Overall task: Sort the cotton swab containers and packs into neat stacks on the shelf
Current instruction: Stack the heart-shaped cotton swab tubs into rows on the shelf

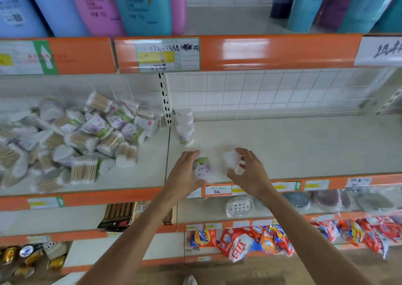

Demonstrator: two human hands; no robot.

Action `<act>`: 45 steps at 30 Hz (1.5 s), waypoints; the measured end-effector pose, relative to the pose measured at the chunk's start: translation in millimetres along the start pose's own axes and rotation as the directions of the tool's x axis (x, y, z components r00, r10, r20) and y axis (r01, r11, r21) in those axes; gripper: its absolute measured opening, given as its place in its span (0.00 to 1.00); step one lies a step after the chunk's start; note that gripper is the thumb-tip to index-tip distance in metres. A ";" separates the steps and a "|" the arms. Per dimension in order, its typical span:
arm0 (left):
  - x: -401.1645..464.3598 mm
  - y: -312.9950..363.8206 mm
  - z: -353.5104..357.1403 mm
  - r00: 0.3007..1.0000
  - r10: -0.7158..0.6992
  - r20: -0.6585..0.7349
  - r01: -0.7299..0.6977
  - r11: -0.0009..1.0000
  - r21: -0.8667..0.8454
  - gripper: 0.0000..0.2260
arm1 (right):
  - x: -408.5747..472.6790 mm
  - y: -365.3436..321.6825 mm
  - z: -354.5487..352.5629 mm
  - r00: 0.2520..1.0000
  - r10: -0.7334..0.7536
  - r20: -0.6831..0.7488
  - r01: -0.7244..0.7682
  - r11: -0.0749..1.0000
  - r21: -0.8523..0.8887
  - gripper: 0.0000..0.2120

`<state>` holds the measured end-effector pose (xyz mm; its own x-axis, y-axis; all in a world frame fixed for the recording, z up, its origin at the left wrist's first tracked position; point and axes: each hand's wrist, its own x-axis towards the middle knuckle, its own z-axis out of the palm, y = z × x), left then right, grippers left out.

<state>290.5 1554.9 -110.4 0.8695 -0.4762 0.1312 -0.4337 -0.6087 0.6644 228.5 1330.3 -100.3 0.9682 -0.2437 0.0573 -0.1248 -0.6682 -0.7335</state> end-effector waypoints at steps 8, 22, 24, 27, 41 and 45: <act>12.9 -20.2 -7.8 1.000 0.022 0.000 -0.022 0.995 -0.096 0.40 | -2.3 -1.2 20.0 0.986 0.048 -0.158 -0.040 0.998 0.052 0.35; 40.0 -22.7 -1.5 0.990 0.128 0.051 -0.117 0.977 -0.178 0.40 | 13.1 22.3 3.2 0.953 0.064 -0.297 -0.079 0.996 -0.040 0.31; 42.2 -17.6 -6.6 0.988 0.146 0.045 -0.136 0.974 -0.184 0.39 | 19.0 24.4 -4.8 0.967 0.060 -0.249 -0.090 0.990 -0.110 0.32; 39.3 -11.7 -18.5 0.981 0.186 0.062 -0.172 0.968 -0.185 0.39 | 12.9 16.1 -11.3 0.979 0.007 -0.204 -0.066 0.955 -0.288 0.37; 9.1 -19.4 -63.5 0.964 0.231 0.133 -0.192 0.948 -0.255 0.38 | -1.0 -62.6 20.0 0.954 -0.233 0.190 0.246 0.968 -0.047 0.41; 1.1 -22.6 -64.3 0.985 0.015 0.171 0.062 0.898 -0.436 0.37 | 3.5 -68.6 27.5 0.959 -0.269 0.086 0.275 0.958 -0.076 0.40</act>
<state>316.4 1608.9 -78.0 0.8098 -0.5865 0.0137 -0.2323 -0.2990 0.9255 246.4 1394.5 -68.5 0.9810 0.0063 0.1937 0.1304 -0.7608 -0.6357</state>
